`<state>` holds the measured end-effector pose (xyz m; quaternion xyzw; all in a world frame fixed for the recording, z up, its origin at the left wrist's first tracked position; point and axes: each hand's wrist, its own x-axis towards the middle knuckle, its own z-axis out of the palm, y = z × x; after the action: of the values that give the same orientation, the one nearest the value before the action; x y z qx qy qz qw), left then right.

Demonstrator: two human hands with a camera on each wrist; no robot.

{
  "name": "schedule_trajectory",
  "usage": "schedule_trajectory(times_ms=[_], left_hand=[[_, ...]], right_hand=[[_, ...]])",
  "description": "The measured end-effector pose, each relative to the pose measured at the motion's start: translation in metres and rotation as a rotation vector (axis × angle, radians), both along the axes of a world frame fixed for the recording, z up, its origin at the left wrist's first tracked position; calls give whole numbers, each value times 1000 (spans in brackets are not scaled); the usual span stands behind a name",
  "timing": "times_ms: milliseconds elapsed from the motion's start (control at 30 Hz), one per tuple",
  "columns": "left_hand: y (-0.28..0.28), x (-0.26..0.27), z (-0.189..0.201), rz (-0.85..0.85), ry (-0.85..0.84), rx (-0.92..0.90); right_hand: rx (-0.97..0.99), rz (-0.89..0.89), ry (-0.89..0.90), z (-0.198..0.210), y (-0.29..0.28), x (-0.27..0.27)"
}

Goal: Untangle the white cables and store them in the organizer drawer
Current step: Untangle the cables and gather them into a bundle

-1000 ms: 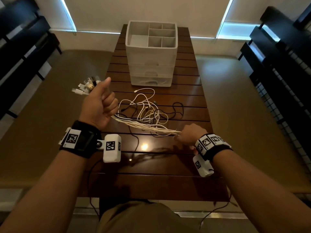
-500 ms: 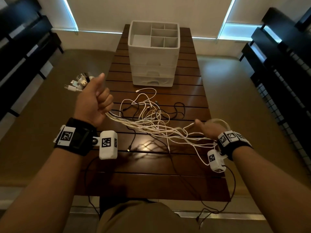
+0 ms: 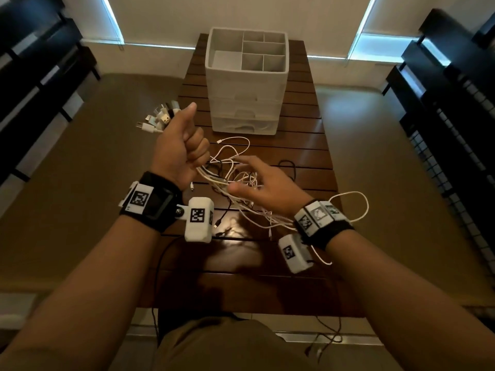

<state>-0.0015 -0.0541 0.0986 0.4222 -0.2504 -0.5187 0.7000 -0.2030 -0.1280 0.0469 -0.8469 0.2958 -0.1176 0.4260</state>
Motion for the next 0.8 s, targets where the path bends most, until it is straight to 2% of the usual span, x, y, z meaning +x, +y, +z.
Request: schedule_trajectory(times_ms=[100,200,400,500,633,733,800], left_hand=[[-5,-6,6,-15,17,-32],[-2,3,17,13,30,-47],[9,21,18,51,3,-25],[12,25,14,68,-28,4],[23,56,21,163,-56,19],[26,62,19,169,-64,41],[23,55,14,157,-72,56]], right_hand=[[-50,125,30,-15,20,27],[-155,6,46,-35,9,25],[-253,-159,271,-51,-21,-32],[-248,-226,330,-44,-34,-56],[-213,-276,430,-42,-65,-106],[-331,-319,499,-42,-83,-133],[-374,-348,632,-38,-89,-138]])
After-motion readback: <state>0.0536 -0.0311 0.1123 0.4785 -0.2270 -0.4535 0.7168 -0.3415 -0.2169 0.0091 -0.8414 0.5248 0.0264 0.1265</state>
